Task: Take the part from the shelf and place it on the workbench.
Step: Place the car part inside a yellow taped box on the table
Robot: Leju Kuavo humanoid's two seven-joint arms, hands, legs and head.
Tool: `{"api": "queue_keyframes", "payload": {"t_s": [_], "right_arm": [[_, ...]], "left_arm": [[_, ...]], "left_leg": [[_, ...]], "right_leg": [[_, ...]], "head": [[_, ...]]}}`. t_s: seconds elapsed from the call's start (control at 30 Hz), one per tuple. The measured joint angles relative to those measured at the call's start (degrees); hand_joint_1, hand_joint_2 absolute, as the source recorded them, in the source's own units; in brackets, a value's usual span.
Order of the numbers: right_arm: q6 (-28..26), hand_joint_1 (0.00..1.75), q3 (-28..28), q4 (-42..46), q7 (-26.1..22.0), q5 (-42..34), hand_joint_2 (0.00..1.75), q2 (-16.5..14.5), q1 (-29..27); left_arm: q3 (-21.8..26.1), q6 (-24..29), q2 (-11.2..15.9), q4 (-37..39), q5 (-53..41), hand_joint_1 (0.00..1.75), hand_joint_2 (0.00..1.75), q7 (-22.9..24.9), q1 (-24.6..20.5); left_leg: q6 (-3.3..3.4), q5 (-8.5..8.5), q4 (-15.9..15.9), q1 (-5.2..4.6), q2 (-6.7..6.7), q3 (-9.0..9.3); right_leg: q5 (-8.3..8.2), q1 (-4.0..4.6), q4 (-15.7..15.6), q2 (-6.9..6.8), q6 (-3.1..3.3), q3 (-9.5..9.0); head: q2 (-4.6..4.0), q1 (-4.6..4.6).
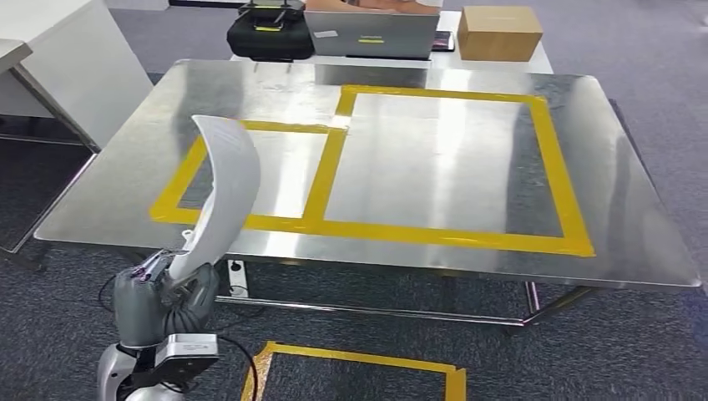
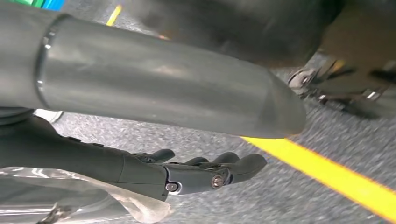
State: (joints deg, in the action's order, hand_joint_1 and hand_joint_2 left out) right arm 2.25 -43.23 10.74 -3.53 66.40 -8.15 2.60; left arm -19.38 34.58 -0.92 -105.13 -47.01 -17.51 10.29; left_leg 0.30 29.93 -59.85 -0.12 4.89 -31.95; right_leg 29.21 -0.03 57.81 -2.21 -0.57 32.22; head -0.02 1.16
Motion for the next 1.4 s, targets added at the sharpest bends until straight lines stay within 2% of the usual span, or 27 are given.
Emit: {"api": "queue_keyframes", "payload": {"t_s": [0.07, 0.13, 0.17, 0.2, 0.23, 0.3, 0.33, 0.37, 0.5, 0.57, 0.63, 0.67, 0.7, 0.73, 0.8, 0.83, 0.9, 0.97, 1.03, 1.07, 1.13, 1.17, 1.2, 1.23, 1.27, 1.33, 1.4], "right_arm": [[-0.03, 0.00, -0.14, 0.01, 0.25, 0.46, 0.00, 0.07, 0.05], [0.02, 0.00, -0.15, 0.01, 0.58, 1.03, 0.00, 0.08, 0.13], [0.05, 0.00, -0.15, 0.01, 0.74, 1.22, 0.00, 0.08, 0.10], [0.08, 0.00, -0.15, 0.01, 0.87, 1.38, 0.00, 0.08, 0.04], [0.09, 0.00, -0.16, 0.01, 0.96, 1.51, 0.00, 0.08, -0.01], [0.09, 0.00, -0.17, 0.01, 0.97, 1.74, 0.00, 0.06, -0.01], [0.09, 0.00, -0.17, 0.01, 0.94, 1.88, 0.00, 0.05, 0.06], [0.09, 0.00, -0.17, 0.01, 0.88, 2.03, 0.00, 0.04, 0.13], [0.20, 0.00, -0.16, 0.01, 0.41, 2.76, 0.00, 0.06, 0.30], [0.40, 0.00, -0.15, 0.01, 0.03, 3.16, 0.00, 0.08, 0.39], [0.71, 0.00, -0.12, 0.01, -0.22, 3.59, 0.00, 0.08, 0.47], [0.90, 0.00, -0.09, 0.01, -0.29, 3.81, 0.00, 0.07, 0.49], [1.04, 0.00, -0.05, 0.00, -0.32, 4.04, 0.00, 0.07, 0.48], [1.17, 0.00, -0.01, 0.00, -0.34, 4.28, 0.00, 0.06, 0.48], [1.36, 0.00, 0.22, 0.01, -0.33, 4.77, 0.00, 0.06, 0.69], [1.50, 0.00, 0.37, 0.01, -0.31, 5.00, 0.00, 0.06, 0.90], [1.83, 0.00, 0.70, 0.01, -0.18, 5.41, 0.00, 0.06, 1.37], [2.09, 0.00, 0.99, 0.01, 0.01, 5.74, 0.00, 0.04, 1.73], [2.27, 0.00, 1.31, 0.01, 0.11, 5.89, 0.00, -0.02, 2.19], [2.33, 0.00, 1.45, 0.01, 0.11, 5.90, 0.00, -0.08, 2.47], [2.43, 0.00, 1.74, 0.01, 0.10, 5.90, 0.00, -0.23, 2.96], [2.45, 0.00, 1.88, 0.01, 0.09, 5.89, 0.00, -0.30, 3.13], [2.45, 0.00, 1.99, 0.01, 0.10, 5.88, 0.00, -0.34, 3.25], [2.45, 0.00, 2.07, 0.01, 0.10, 5.87, 0.00, -0.38, 3.33], [2.45, 0.00, 2.14, 0.01, 0.11, 5.86, 0.00, -0.42, 3.40], [2.45, 0.00, 2.30, 0.01, 0.12, 5.85, 0.00, -0.57, 3.52], [2.45, 0.00, 2.38, 0.01, 0.13, 5.83, 0.00, -0.72, 3.68]], "left_arm": [[0.86, 0.20, 0.54, 0.50, -5.45, 1.75, 1.75, 2.51, -0.75], [1.63, 0.32, 1.15, 1.34, -10.30, 1.75, 1.75, 4.99, -1.44], [1.99, 0.36, 1.46, 1.85, -12.67, 1.75, 1.75, 6.24, -1.83], [2.41, 0.39, 1.80, 2.38, -15.30, 1.75, 1.75, 7.57, -2.30], [2.83, 0.43, 2.15, 2.85, -18.18, 1.75, 1.75, 8.98, -2.90], [3.69, 0.38, 3.07, 3.72, -22.98, 1.75, 1.75, 11.31, -4.44], [4.06, 0.24, 3.61, 4.10, -24.66, 1.75, 1.75, 12.19, -5.31], [4.36, -0.02, 4.23, 4.51, -25.85, 1.75, 1.75, 12.97, -6.24], [5.70, -2.19, 7.37, 6.94, -28.27, 1.75, 1.75, 15.68, -10.87], [6.97, -3.63, 9.53, 9.06, -28.19, 1.75, 1.75, 16.23, -13.75], [8.60, -4.55, 11.89, 11.88, -27.42, 1.75, 1.75, 16.21, -16.63], [9.53, -4.99, 13.06, 13.55, -26.85, 1.75, 1.75, 16.09, -18.05], [10.51, -5.50, 14.25, 15.36, -26.03, 1.75, 1.75, 15.79, -19.59], [11.47, -6.17, 15.27, 17.34, -25.04, 1.75, 1.75, 15.32, -21.30], [13.07, -7.76, 16.91, 21.39, -23.29, 1.75, 1.75, 14.30, -25.02], [13.67, -8.56, 17.59, 23.49, -22.91, 1.75, 1.75, 14.01, -27.03], [14.28, -9.99, 18.73, 27.76, -23.55, 1.75, 1.75, 14.00, -31.15], [14.22, -11.24, 19.53, 32.34, -25.14, 1.75, 1.75, 14.61, -35.26], [13.80, -11.87, 20.08, 36.86, -26.79, 1.75, 1.75, 15.96, -39.08], [13.57, -11.97, 20.24, 39.14, -27.49, 1.75, 1.75, 16.81, -40.95], [13.18, -11.91, 20.26, 44.00, -28.39, 1.75, 1.75, 18.11, -44.40], [13.02, -11.72, 20.19, 46.30, -28.67, 1.75, 1.75, 18.47, -45.65], [12.85, -11.42, 20.06, 48.41, -28.91, 1.75, 1.75, 18.66, -46.61], [12.64, -11.02, 19.89, 50.15, -29.15, 1.75, 1.75, 18.78, -47.40], [12.38, -10.63, 19.70, 51.56, -29.38, 1.75, 1.75, 18.85, -48.07], [11.79, -10.04, 19.24, 53.78, -29.82, 1.75, 1.75, 18.95, -49.38], [11.20, -9.86, 18.67, 55.57, -30.40, 1.75, 1.75, 18.95, -50.46]], "left_leg": [[-0.67, 2.71, -4.07, 0.29, -2.68, -1.54], [-1.01, 6.05, -11.32, 0.47, -4.21, -4.77], [-1.09, 6.61, -13.83, 0.50, -4.33, -6.01], [-1.10, 6.07, -14.51, 0.51, -4.36, -6.50], [-1.03, 4.42, -12.91, 0.51, -4.39, -5.99], [-0.69, 0.17, -5.44, 0.50, -4.67, -2.90], [-0.45, -1.17, -2.08, 0.47, -4.88, -1.57], [-0.22, -1.78, -0.02, 0.41, -5.08, -0.82], [1.00, -2.24, 1.21, 0.47, -5.07, -0.90], [1.60, -2.67, 1.64, 0.75, -4.84, -0.98], [1.77, -2.82, 1.63, 0.72, -4.56, -1.27], [1.76, -2.87, 1.61, 0.70, -4.39, -1.38], [1.73, -2.93, 1.59, 0.69, -4.24, -1.45], [1.67, -2.98, 1.56, 0.69, -4.14, -1.48], [1.44, -3.05, 1.50, 0.69, -4.04, -1.48], [1.19, -3.07, 1.40, 0.59, -4.05, -1.56], [0.44, -3.30, 1.34, 0.43, -4.03, -1.86], [-0.34, -3.60, 1.47, 0.49, -4.01, -2.12], [-0.97, -2.62, 0.19, 0.67, -4.11, -2.73], [-1.23, -1.28, -1.98, 0.72, -4.18, -3.65], [-1.63, 2.13, -9.19, 0.77, -4.32, -6.78], [-1.75, 3.24, -12.48, 0.78, -4.35, -8.27], [-1.79, 3.38, -14.22, 0.78, -4.37, -9.09], [-1.75, 2.43, -13.79, 0.79, -4.39, -8.96], [-1.64, 0.52, -11.18, 0.80, -4.40, -7.86], [-1.30, -3.27, -3.66, 0.73, -4.51, -4.64], [-0.82, -4.25, 0.65, 0.51, -4.67, -2.94]], "right_leg": [[-0.58, -0.43, -0.49, 0.98, 0.51, -0.56], [-0.74, -0.46, -0.49, 1.93, 0.72, -0.51], [-0.75, -0.46, -0.47, 2.36, 0.73, -0.52], [-0.74, -0.46, -0.45, 2.71, 0.73, -0.54], [-0.73, -0.46, -0.41, 3.03, 0.71, -0.59], [-0.65, -0.40, -0.25, 3.51, 0.53, -0.62], [-0.60, -0.32, -0.09, 3.72, 0.31, -0.49], [-0.61, -0.26, 0.03, 3.84, 0.02, -0.28], [-0.38, -0.31, 0.44, 3.75, -1.18, 0.65], [2.12, -0.36, 4.41, 3.23, -1.57, 2.73], [5.62, -0.48, 11.98, 2.81, -1.88, 6.31], [6.54, -0.54, 15.03, 2.73, -1.99, 7.79], [6.40, -0.57, 16.22, 2.67, -2.05, 8.36], [5.19, -0.58, 15.12, 2.60, -2.02, 7.80], [1.34, -0.59, 7.65, 2.26, -1.70, 4.09], [0.10, -0.52, 3.87, 2.08, -1.47, 2.26], [-0.64, -0.32, 0.14, 1.84, -0.95, 0.47], [-0.95, -0.22, -0.11, 1.93, -0.30, 0.36], [-1.46, -0.35, -0.47, 2.07, 0.47, 0.37], [-1.66, -0.46, -0.65, 2.12, 0.79, 0.35], [-1.75, -0.44, -0.67, 2.26, 1.02, 0.43], [-1.75, -0.43, -0.65, 2.38, 1.06, 0.44], [-1.74, -0.42, -0.62, 2.51, 1.08, 0.42], [-1.72, -0.42, -0.59, 2.65, 1.08, 0.38], [-1.69, -0.42, -0.53, 2.77, 1.04, 0.32], [-1.52, -0.31, -0.29, 2.94, 0.79, 0.41], [-1.47, -0.17, -0.02, 3.06, 0.31, 0.96]], "head": [[0.00, 0.16], [0.00, 0.24], [0.00, 0.24], [0.00, 0.24], [0.00, 0.24], [0.00, 0.23], [0.00, 0.22], [0.00, 0.17], [0.00, 0.12], [0.00, -0.17], [0.00, -0.41], [0.00, -0.43], [0.00, -0.42], [0.00, -0.44], [0.00, -0.44], [0.00, -0.44], [0.00, -0.37], [0.00, -0.36], [0.00, -0.16], [0.00, -0.03], [0.00, 0.17], [0.00, 0.15], [0.00, 0.17], [0.00, 0.18], [0.00, 0.17], [0.00, 0.14], [0.00, 0.12]]}}
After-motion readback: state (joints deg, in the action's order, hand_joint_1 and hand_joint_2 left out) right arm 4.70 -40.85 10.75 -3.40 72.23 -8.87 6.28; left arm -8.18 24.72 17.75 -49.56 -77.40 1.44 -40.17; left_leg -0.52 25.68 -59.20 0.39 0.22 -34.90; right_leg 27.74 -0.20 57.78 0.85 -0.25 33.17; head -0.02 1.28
